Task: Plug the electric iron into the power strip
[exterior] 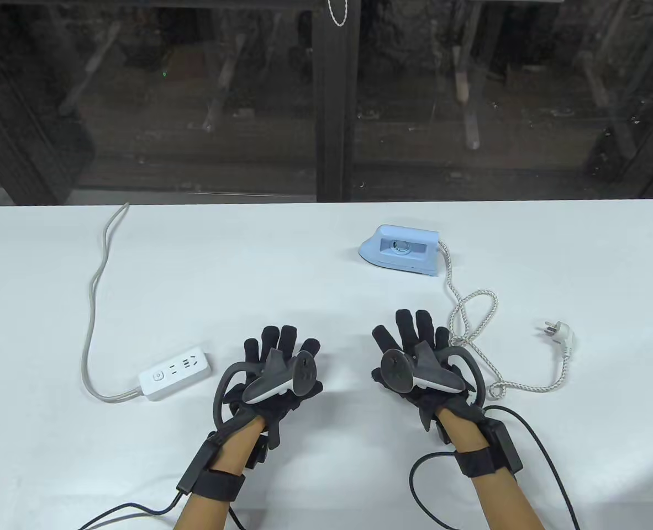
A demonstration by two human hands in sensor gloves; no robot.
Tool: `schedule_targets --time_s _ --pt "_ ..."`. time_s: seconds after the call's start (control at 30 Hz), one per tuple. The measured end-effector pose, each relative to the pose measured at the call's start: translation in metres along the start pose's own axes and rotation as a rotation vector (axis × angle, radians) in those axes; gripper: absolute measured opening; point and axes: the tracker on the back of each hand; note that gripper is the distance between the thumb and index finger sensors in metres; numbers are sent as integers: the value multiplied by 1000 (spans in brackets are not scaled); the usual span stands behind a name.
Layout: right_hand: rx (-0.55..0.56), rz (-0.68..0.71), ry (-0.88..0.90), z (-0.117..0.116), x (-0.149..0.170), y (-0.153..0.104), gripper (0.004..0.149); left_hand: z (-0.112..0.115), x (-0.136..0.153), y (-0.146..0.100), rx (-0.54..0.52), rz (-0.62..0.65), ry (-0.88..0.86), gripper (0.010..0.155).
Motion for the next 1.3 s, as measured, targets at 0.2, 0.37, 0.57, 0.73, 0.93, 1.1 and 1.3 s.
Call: schedule_targets --time_s 0.2,0.37,0.57,0.73,0.93,1.1,1.3 --pt "-5 0 4 2 -1 -2 75 4 1 1 15 -5 16 74" --pt "1 4 18 3 -1 -2 75 -3 13 1 -15 -47 -1 76" --pt "10 4 27 5 2 -3 76 -16 61 -5 -46 -199 -67 82" --pt "6 7 30 4 2 -3 76 -16 113 -18 -37 -354 -139 89" --pt "8 5 28 5 2 -3 75 4 164 -31 107 -522 -230 96" --pt "5 0 35 4 4 -4 75 25 181 -32 283 -579 -267 101" --pt "-7 -6 40 3 6 -4 75 25 182 -27 265 -639 -146 97"
Point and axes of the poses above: the tracker on the back of each hand, its own x axis roughly to the little-finger side, its own y axis roughly from the wrist to the fingertips, z = x × y, and after that the axes turned 10 degrees about -x, right-handed
